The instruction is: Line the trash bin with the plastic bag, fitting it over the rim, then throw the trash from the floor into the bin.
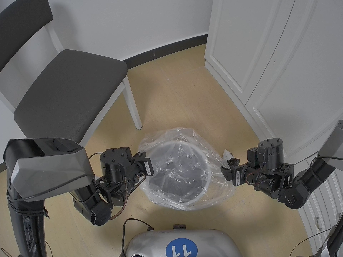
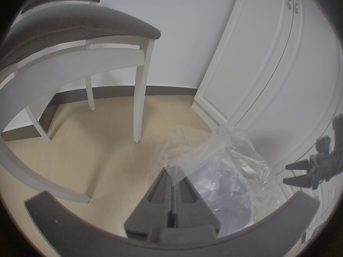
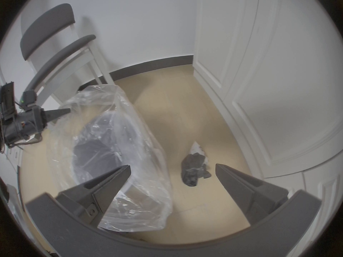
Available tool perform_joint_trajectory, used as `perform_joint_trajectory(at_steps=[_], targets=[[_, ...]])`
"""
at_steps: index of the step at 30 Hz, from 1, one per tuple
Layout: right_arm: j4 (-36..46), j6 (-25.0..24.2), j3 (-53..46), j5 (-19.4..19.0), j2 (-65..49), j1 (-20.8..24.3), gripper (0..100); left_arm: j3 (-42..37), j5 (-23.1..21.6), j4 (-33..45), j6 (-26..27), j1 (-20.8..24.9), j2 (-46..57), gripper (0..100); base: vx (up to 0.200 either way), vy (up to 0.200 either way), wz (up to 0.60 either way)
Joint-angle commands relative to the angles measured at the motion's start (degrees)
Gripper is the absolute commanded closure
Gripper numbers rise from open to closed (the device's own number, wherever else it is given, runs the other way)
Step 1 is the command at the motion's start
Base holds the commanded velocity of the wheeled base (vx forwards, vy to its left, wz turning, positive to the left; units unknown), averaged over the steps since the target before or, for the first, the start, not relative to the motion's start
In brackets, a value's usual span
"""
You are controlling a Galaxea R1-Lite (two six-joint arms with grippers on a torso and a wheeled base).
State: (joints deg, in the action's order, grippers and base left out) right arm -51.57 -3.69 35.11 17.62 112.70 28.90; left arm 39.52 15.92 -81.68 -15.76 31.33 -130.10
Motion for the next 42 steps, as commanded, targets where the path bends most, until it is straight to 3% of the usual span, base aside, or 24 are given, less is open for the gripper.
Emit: perform_joint_trajectory(at_steps=[1,6,19,20,26,30,32,34,38,42], targets=[[1.47,-0.88,8.31,-5.84,2.70,-0.08,0,-0.06,-0.01,6.09,0.03,-1.45,0.90,100,0.000,0.000,0.00],[6.83,-2.37,13.93,-7.33,4.81,-0.08,0,-0.67,-0.01,11.98,1.70,-1.45,2.66,100,0.000,0.000,0.00],[3.23,-4.48,15.16,-8.04,9.82,-1.92,0,-3.49,-2.03,8.38,2.40,-2.33,3.97,100,0.000,0.000,0.00],[3.23,-4.48,15.25,-8.04,9.82,-1.75,0,-3.84,-2.39,8.02,2.40,-2.33,3.97,0,0.000,0.000,0.00],[-0.90,-4.48,14.02,-7.86,8.59,-0.08,0,-4.37,-2.83,8.11,2.67,-2.33,4.50,0,0.000,0.000,0.00],[-2.22,-4.22,11.39,-7.77,5.95,1.51,0,-6.83,-3.18,8.02,5.57,-2.33,6.61,0,0.000,0.000,0.00],[-2.13,-4.04,10.59,-7.86,5.60,2.21,0,-10.52,-6.25,8.02,7.32,-2.33,9.42,0,0.000,0.000,0.00],[-2.05,-4.04,10.77,-7.86,6.30,2.03,0,-12.45,-8.63,7.94,8.56,-2.33,11.45,0,0.000,0.000,0.00],[-2.05,-3.95,11.03,-7.77,7.44,1.33,0,-13.77,-8.80,8.02,10.40,-2.41,13.73,0,0.000,0.000,0.00],[-1.87,-2.28,10.77,-7.95,7.53,-0.69,0,-12.36,-9.15,10.31,15.59,-2.33,16.46,0,0.000,0.000,0.00]])
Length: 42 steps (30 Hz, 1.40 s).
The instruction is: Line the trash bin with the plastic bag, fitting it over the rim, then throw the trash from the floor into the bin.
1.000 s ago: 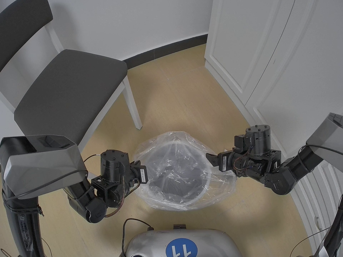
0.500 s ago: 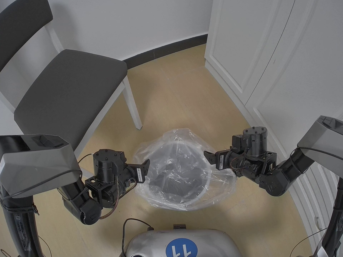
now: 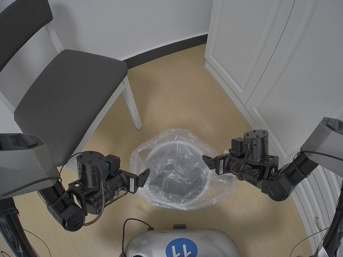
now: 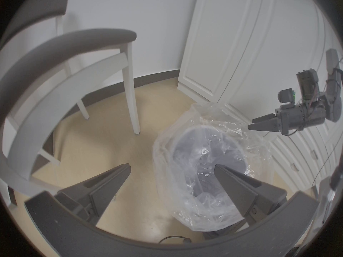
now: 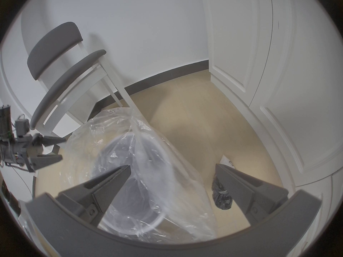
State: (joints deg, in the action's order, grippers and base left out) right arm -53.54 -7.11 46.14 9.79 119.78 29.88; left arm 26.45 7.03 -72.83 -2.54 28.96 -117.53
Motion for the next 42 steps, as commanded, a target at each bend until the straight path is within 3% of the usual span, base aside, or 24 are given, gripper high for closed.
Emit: perform_joint_trajectory(at_steps=[1,3,8,11,17,25,33,42], targets=[[0.10,1.13,-0.26,-0.12,0.45,-1.67,0,0.70,-0.27,1.46,2.36,0.04,3.89,0,0.000,0.000,0.00],[0.46,2.36,-0.17,-0.21,1.33,-2.90,0,4.48,0.09,6.56,7.19,0.30,3.89,0,0.000,0.000,0.00],[0.37,2.45,0.26,-0.21,2.65,-3.42,0,6.59,0.00,10.51,7.11,1.01,2.30,0,0.000,0.000,0.00],[0.28,2.45,1.14,-0.21,3.44,-3.95,0,8.53,0.70,9.72,6.58,0.39,-2.35,0,0.000,0.000,0.00],[-0.51,1.57,3.34,-0.21,5.11,-4.30,0,12.92,6.41,8.93,6.93,-2.69,-5.96,0,0.000,0.000,0.00],[-2.62,-1.42,6.68,0.32,7.48,-4.22,0,19.16,6.85,8.67,6.58,-6.38,-8.95,0,0.000,0.000,0.00],[-4.47,-2.39,8.79,0.49,11.00,-4.48,0,22.59,9.58,1.99,6.75,-6.20,-15.10,0,0.000,0.000,0.00],[-4.47,-3.88,12.66,0.58,13.72,-6.32,0,24.17,10.37,1.81,6.84,-6.20,-16.42,0,0.000,0.000,0.00]])
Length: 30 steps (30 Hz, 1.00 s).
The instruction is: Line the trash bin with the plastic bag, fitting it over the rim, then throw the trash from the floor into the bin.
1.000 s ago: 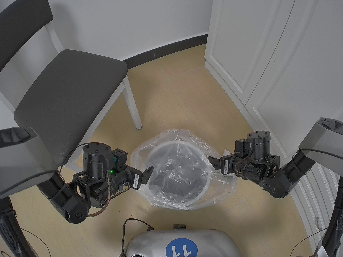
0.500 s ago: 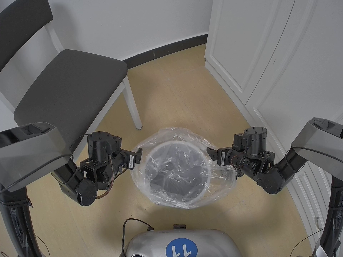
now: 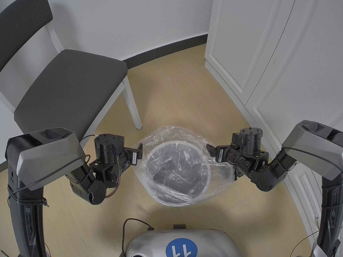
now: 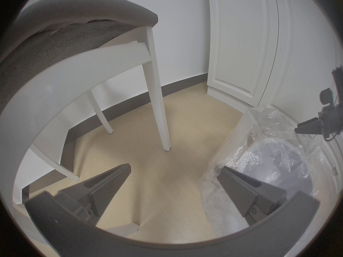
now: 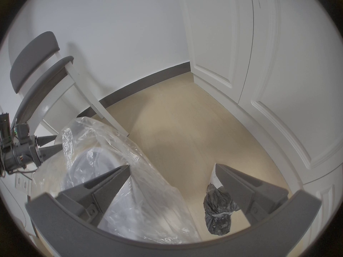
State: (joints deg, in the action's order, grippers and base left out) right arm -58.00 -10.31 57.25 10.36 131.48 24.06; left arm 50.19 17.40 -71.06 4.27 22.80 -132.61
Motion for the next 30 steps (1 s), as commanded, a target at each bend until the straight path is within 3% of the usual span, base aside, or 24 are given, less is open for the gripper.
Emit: perform_joint_trajectory(at_steps=[1,10,21,30], targets=[[0.00,-0.85,1.82,0.01,2.21,-0.51,0,0.52,0.01,0.04,-0.05,-0.12,-1.42,0,0.000,0.000,0.00],[0.79,-8.58,8.23,0.71,6.51,-0.60,0,2.28,0.01,0.31,-0.14,-0.91,-3.71,0,0.000,0.000,0.00],[0.79,-8.85,10.25,0.45,10.47,-0.77,0,5.62,0.09,1.01,-0.22,-2.23,-8.54,0,0.000,0.000,0.00],[3.86,-8.76,9.46,0.18,10.20,-0.95,0,2.63,0.01,6.02,0.13,-2.49,-6.79,0,0.000,0.000,0.00]])
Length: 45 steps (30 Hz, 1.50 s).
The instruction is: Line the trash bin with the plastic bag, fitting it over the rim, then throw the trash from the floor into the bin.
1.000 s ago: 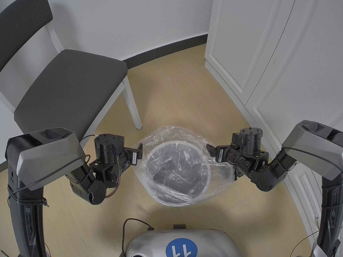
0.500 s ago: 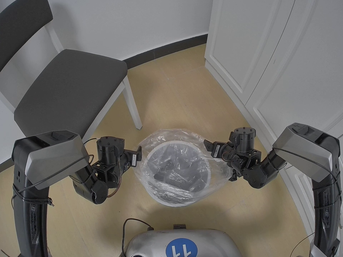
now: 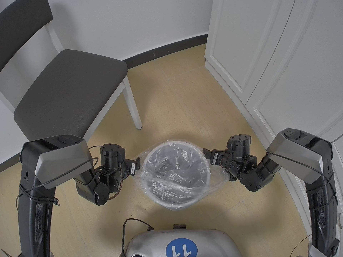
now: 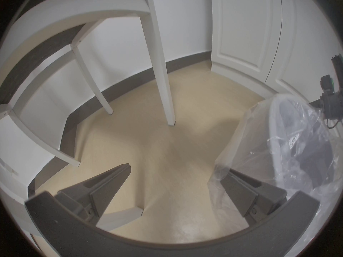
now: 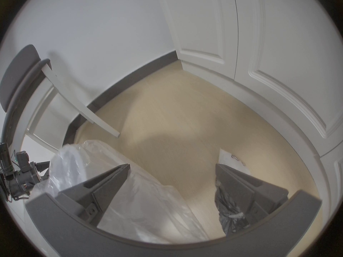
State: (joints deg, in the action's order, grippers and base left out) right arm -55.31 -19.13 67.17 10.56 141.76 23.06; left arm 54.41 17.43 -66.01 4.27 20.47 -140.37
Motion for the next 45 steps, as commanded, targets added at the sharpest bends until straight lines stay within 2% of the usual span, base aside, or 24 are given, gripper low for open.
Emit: perform_joint_trajectory(at_steps=[1,8,14,18,19,23,29,38,45], targets=[[1.70,0.05,-0.64,-0.01,-0.44,0.14,0,-2.02,-0.21,1.06,0.13,-0.17,1.60,0,0.000,0.000,0.00],[1.52,0.93,-4.50,0.61,-6.85,0.93,0,-4.84,-0.47,0.62,0.13,0.27,6.96,0,0.000,0.000,0.00],[0.99,5.24,-9.69,0.78,-13.71,2.25,0,-8.09,-0.65,0.45,0.22,1.24,11.70,0,0.000,0.000,0.00],[0.90,5.50,-11.01,0.78,-15.29,3.39,0,-8.53,-0.65,0.36,0.22,1.42,12.49,0,0.000,0.000,0.00],[0.20,5.68,-14.26,1.40,-17.40,6.99,0,-9.14,-0.56,0.36,0.22,2.03,13.90,0,0.000,0.000,0.00],[-1.47,6.56,-17.34,2.54,-17.57,11.30,0,-9.93,-0.56,0.18,0.22,2.65,14.95,0,0.000,0.000,0.00],[-1.73,8.76,-19.80,2.54,-15.29,14.03,0,-10.90,-0.47,0.01,0.13,4.23,16.10,0,0.000,0.000,0.00],[-1.73,13.59,-26.13,1.75,-13.53,18.16,0,-13.71,-0.03,-2.89,0.13,8.98,17.06,0,0.000,0.000,0.00],[-1.73,13.85,-29.90,1.66,-14.67,22.81,0,-15.30,-0.03,-2.81,0.04,12.58,15.83,0,0.000,0.000,0.00]])
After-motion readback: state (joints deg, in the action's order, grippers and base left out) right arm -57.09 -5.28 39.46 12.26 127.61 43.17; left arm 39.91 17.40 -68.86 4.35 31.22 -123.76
